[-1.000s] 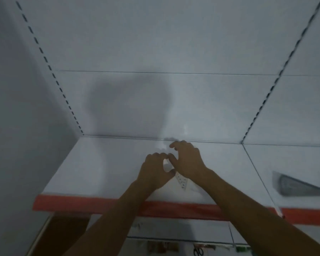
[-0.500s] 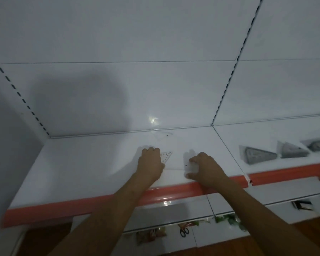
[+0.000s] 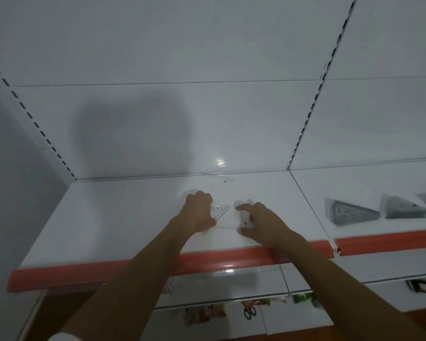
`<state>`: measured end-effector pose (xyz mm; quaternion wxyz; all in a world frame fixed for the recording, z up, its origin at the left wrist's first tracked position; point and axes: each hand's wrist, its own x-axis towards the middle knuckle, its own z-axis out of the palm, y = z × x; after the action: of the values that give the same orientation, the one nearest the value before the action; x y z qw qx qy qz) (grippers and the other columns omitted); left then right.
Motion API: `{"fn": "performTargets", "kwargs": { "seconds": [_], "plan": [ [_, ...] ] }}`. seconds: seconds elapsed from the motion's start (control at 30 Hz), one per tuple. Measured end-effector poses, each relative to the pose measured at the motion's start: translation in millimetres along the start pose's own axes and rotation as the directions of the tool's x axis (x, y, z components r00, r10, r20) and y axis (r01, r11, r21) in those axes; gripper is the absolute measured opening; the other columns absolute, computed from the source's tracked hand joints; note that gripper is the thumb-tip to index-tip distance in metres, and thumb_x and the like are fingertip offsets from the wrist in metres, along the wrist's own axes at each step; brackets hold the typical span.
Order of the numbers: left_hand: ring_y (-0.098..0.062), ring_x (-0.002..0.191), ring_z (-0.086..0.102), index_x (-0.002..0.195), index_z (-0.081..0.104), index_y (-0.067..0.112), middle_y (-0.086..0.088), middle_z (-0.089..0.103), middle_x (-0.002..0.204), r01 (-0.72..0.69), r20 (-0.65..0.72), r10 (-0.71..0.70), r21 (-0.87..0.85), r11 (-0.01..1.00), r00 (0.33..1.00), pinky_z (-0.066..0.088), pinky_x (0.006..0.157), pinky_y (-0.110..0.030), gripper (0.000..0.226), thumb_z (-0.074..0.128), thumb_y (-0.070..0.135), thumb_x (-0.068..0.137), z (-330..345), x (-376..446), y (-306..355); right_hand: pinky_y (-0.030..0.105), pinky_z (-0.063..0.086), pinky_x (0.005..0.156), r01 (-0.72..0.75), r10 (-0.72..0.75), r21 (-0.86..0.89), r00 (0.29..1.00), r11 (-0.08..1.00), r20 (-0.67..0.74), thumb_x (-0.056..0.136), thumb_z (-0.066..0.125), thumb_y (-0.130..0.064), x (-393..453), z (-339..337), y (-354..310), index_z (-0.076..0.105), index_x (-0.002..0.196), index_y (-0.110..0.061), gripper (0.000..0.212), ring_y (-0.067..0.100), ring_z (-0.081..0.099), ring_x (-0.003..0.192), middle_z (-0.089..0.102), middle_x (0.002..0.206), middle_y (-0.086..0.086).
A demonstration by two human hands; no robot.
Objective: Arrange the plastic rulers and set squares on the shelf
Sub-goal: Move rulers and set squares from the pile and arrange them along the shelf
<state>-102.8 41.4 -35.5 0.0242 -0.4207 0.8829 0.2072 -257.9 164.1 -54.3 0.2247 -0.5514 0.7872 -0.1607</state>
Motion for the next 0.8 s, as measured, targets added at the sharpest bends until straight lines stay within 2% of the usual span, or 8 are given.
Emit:
{"fn": "performTargets", "kwargs": {
  "seconds": [0.07,0.23,0.33,0.43,0.57,0.67,0.8],
  "plan": [
    [-0.027,0.124,0.035,0.136,0.044,0.014,-0.009,0.040,0.133,0.015,0.030,-0.014,-0.013,1.000,0.999,0.036,0.098,-0.035,0.068,0.075,0.030,0.078,-2,1,-1,0.034,0.046,0.089,-0.001,0.003,-0.033,0.999,0.999,0.053,0.080,0.070,-0.043,5,-2,-3,0.043,0.134,-0.034,0.061,0.019,0.051,0.102,0.047,0.120,0.002],
    [-0.025,0.119,0.034,0.129,0.044,0.015,-0.009,0.038,0.127,0.073,0.049,-0.070,-0.047,0.996,0.996,0.041,0.096,-0.038,0.070,0.081,0.034,0.073,-6,0,-3,0.028,0.043,0.080,-0.022,0.029,-0.045,0.988,0.999,0.154,0.077,0.075,-0.041,17,-11,-6,0.043,0.127,-0.029,0.061,0.018,0.052,0.094,0.053,0.119,0.003],
    [-0.025,0.114,0.041,0.124,0.045,0.012,-0.009,0.042,0.123,0.098,0.034,-0.098,-0.013,0.995,0.995,0.044,0.092,-0.036,0.069,0.082,0.036,0.071,-6,1,-1,0.033,0.047,0.084,-0.029,0.041,-0.054,0.971,0.998,0.233,0.074,0.077,-0.036,26,-16,-10,0.040,0.123,-0.032,0.063,0.022,0.054,0.100,0.054,0.120,0.004],
    [-0.024,0.106,0.048,0.120,0.048,0.010,-0.010,0.046,0.119,0.113,0.026,-0.112,-0.015,0.994,0.993,0.046,0.086,-0.033,0.068,0.084,0.035,0.069,-5,2,1,0.036,0.049,0.083,-0.036,0.057,-0.081,0.960,0.996,0.275,0.072,0.078,-0.034,33,-18,-13,0.039,0.114,-0.032,0.057,0.024,0.054,0.099,0.054,0.115,0.005],
    [-0.026,0.106,0.049,0.118,0.048,0.010,-0.011,0.048,0.117,0.153,0.055,-0.151,-0.029,0.988,0.987,0.044,0.085,-0.033,0.070,0.085,0.038,0.066,-7,4,1,0.034,0.047,0.079,-0.049,0.078,-0.106,0.954,0.993,0.291,0.072,0.078,-0.034,37,-20,-14,0.041,0.110,-0.028,0.053,0.022,0.054,0.096,0.055,0.112,0.003],
    [-0.026,0.103,0.052,0.113,0.049,0.009,-0.010,0.052,0.112,0.168,0.074,-0.164,-0.054,0.984,0.984,0.043,0.078,-0.031,0.069,0.087,0.039,0.064,-10,4,0,0.034,0.046,0.080,-0.037,0.064,-0.095,0.954,0.995,0.292,0.072,0.078,-0.032,38,-19,-14,0.040,0.110,-0.030,0.054,0.023,0.054,0.097,0.055,0.112,0.003],
    [-0.025,0.098,0.058,0.106,0.052,0.009,-0.011,0.060,0.108,0.191,0.110,-0.180,-0.093,0.977,0.977,0.046,0.072,-0.030,0.065,0.088,0.038,0.061,-12,5,2,0.031,0.043,0.072,-0.036,0.054,-0.068,0.954,0.997,0.295,0.074,0.077,-0.029,38,-18,-13,0.041,0.105,-0.029,0.048,0.022,0.052,0.093,0.055,0.112,0.005]
  ]
}}
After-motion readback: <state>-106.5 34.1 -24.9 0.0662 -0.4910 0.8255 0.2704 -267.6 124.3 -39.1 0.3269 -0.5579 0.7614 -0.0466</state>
